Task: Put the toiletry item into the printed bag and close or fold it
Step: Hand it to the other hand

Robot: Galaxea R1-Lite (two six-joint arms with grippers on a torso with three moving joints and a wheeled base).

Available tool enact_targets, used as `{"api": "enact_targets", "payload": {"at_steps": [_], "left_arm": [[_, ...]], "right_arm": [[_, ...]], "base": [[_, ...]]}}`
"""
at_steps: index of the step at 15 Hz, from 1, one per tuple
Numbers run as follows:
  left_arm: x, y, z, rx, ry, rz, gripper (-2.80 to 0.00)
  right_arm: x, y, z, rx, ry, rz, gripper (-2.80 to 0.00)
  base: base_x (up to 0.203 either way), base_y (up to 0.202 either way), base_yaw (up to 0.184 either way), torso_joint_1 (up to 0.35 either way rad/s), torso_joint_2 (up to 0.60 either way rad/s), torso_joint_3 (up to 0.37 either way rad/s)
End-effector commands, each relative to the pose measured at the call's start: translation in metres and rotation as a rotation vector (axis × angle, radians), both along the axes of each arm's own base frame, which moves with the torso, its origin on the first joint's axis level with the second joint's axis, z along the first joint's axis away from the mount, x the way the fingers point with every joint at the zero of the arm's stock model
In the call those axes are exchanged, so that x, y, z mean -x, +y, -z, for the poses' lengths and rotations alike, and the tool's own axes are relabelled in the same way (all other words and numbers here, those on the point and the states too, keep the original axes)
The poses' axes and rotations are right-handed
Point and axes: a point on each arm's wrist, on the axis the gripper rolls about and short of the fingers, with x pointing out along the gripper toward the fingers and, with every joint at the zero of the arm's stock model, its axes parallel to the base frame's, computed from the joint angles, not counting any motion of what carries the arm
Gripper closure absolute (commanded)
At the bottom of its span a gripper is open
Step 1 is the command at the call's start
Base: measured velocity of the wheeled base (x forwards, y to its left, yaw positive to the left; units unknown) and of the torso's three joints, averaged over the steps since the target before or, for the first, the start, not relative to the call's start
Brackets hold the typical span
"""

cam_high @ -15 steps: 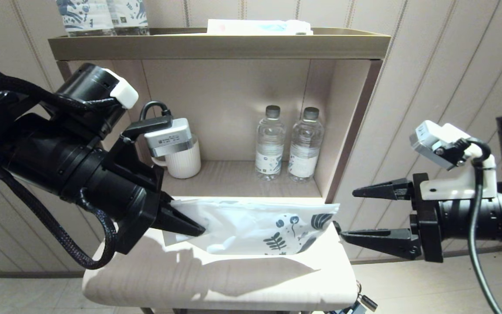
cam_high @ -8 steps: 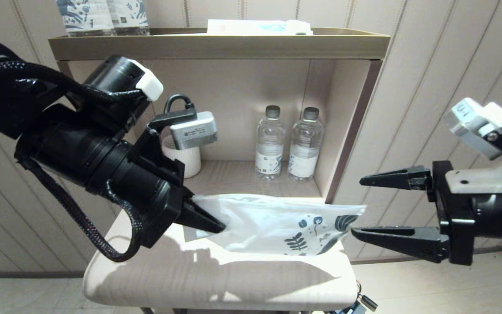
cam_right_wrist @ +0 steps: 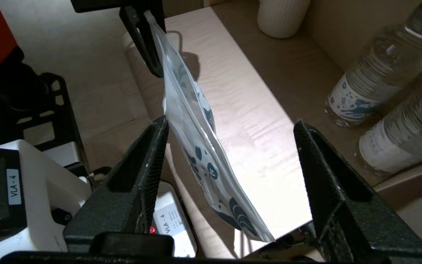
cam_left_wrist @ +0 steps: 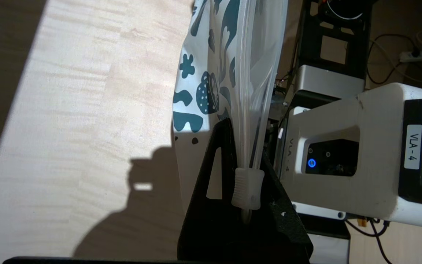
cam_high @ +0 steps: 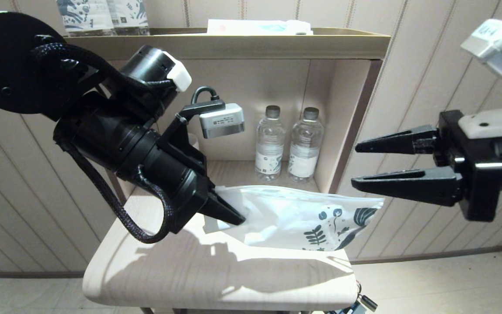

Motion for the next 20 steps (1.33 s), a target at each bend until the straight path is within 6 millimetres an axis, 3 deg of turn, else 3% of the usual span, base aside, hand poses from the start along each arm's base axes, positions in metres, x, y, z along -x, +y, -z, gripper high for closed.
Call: {"api": "enact_targets", "payload": {"at_steps": [1,4,7,8,9,10,15,16,20], "left_arm": [[0.0,0.0,0.001,-0.003,0.008,0.004,0.0],[-0.004,-0.003,0.008,-0.014,0.026,0.003,0.0],[-0.005,-0.004,0.01,-0.018,0.032,0.002,0.0],[-0.005,-0.004,0.01,-0.019,0.032,0.003,0.0],[-0.005,-0.004,0.01,-0.02,0.035,0.002,0.0],[-0.005,-0.004,0.011,-0.022,0.035,0.001,0.0],[-0.005,-0.004,0.011,-0.024,0.043,-0.003,0.0],[-0.005,-0.004,0.011,-0.024,0.043,-0.004,0.0],[-0.004,-0.003,0.009,-0.016,0.043,-0.009,0.0]], "right_arm": [[-0.013,0.015,-0.006,0.013,0.021,-0.034,-2.8],[-0.03,0.035,0.0,0.056,0.083,-0.069,-2.8],[-0.044,0.042,0.008,0.084,0.082,-0.075,-2.8],[-0.044,0.04,0.01,0.1,0.063,-0.079,0.0],[-0.044,0.041,0.008,0.103,0.044,-0.085,0.0],[-0.044,0.041,0.004,0.1,0.043,-0.083,-2.8],[-0.044,0.042,0.002,0.117,0.015,-0.08,-2.8],[-0.046,0.044,0.005,0.118,0.019,-0.081,0.0],[-0.05,0.057,-0.001,0.107,0.012,-0.115,0.0]], "base": [[0.0,0.0,0.0,0.0,0.0,0.0],[0.0,0.0,0.0,0.0,0.0,0.0],[0.0,0.0,0.0,0.0,0.0,0.0],[0.0,0.0,0.0,0.0,0.0,0.0],[0.0,0.0,0.0,0.0,0.0,0.0],[0.0,0.0,0.0,0.0,0.0,0.0],[0.0,0.0,0.0,0.0,0.0,0.0],[0.0,0.0,0.0,0.0,0.0,0.0],[0.0,0.0,0.0,0.0,0.0,0.0]]}}
